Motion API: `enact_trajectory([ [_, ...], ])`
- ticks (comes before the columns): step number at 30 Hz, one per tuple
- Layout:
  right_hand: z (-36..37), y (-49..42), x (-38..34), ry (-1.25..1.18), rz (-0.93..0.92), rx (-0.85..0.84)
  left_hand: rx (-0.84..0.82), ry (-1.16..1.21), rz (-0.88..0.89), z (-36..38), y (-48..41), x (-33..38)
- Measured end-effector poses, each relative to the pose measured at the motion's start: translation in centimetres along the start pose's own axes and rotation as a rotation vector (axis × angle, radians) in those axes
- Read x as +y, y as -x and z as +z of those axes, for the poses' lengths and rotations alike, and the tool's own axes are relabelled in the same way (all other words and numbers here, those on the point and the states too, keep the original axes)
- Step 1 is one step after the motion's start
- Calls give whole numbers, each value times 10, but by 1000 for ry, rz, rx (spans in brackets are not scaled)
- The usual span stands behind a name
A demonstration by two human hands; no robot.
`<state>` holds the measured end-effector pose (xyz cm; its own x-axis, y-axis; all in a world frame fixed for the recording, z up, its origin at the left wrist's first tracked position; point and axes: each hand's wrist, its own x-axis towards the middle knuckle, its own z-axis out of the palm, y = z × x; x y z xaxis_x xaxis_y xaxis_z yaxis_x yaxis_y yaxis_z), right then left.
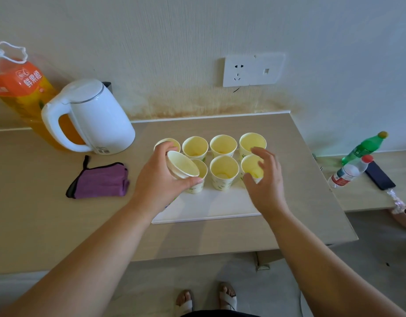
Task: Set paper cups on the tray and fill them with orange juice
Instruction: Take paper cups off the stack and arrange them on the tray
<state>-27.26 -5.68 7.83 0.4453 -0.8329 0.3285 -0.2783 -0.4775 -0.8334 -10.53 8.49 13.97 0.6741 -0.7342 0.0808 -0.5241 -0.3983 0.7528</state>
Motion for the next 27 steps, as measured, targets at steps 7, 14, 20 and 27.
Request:
enact_trajectory([
  [7, 43, 2, -84, -580, 422, -618, -30, -152, 76, -6, 8, 11],
  [14, 66, 5, -96, -591, 343, -551, 54, -142, 62, -24, 13, -8],
  [20, 83, 17, -109, -321, 9, -455, 74, -259, 29, -36, 20, -22],
  [27, 100, 21, -126, -346, -44, -335, 109, -292, 9, -52, 19, -24],
])
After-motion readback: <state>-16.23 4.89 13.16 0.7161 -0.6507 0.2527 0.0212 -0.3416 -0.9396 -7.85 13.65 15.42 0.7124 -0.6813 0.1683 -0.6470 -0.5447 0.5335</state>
